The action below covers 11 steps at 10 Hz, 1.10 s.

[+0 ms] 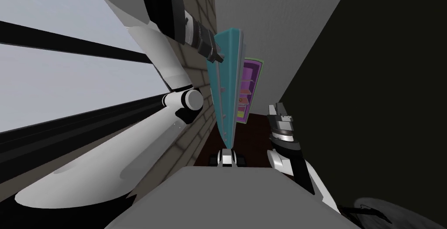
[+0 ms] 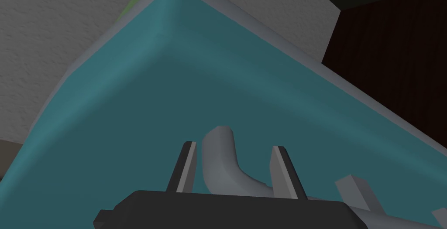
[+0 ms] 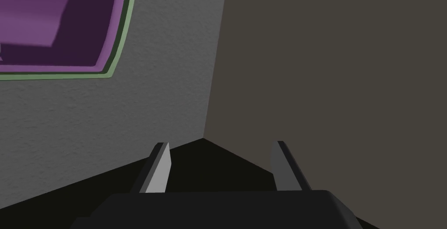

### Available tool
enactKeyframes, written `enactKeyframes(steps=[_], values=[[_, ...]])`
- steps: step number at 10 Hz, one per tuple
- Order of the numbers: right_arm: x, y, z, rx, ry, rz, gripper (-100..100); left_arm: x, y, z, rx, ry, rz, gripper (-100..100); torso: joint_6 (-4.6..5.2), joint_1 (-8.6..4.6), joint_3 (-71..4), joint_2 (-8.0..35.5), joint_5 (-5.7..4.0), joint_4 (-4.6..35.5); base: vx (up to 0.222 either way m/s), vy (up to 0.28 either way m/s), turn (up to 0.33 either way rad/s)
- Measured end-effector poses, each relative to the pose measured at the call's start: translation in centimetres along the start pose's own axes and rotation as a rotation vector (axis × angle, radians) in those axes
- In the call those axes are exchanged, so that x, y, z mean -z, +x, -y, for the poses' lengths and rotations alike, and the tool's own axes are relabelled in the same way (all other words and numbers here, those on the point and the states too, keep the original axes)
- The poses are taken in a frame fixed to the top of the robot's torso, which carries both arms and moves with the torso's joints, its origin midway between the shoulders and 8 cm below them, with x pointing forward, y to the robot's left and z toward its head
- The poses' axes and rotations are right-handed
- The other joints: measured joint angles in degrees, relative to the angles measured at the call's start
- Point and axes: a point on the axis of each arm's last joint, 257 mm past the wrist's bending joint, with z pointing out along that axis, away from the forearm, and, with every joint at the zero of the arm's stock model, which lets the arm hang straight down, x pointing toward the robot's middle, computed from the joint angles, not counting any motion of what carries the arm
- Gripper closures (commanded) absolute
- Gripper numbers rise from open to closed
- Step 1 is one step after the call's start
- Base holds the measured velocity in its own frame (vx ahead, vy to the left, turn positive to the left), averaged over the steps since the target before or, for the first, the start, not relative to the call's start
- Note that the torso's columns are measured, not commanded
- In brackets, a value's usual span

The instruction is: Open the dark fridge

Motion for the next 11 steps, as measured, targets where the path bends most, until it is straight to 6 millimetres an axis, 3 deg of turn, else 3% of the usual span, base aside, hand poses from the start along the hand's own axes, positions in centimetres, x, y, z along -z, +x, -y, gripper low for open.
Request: enactKeyframes(steps=[8, 9, 11], values=[[0.0, 0.0, 0.0, 0.0, 0.0, 0.0, 0, -0.7, 3.8, -2.2, -0.04, -0.08, -0.133, 100, 0.06, 0.06, -0.2, -0.2, -0.04, -0.1, 0.008, 0.249, -0.029], [0.0, 0.0, 0.0, 0.0, 0.0, 0.0, 0, -0.7, 4.2, -2.4, -0.046, -0.087, -0.147, -100, 0.02, 0.06, -0.1, -0.2, -0.02, -0.2, 0.015, 0.155, 0.007], [0.0, 0.0, 0.0, 0.0, 0.0, 0.0, 0, 0.0, 6.1, -2.0, -0.051, -0.09, -0.15, -100, 0.19, -1.01, 0.0, 0.1, -0.45, 0.1, 0.032, -0.012, 0.024]])
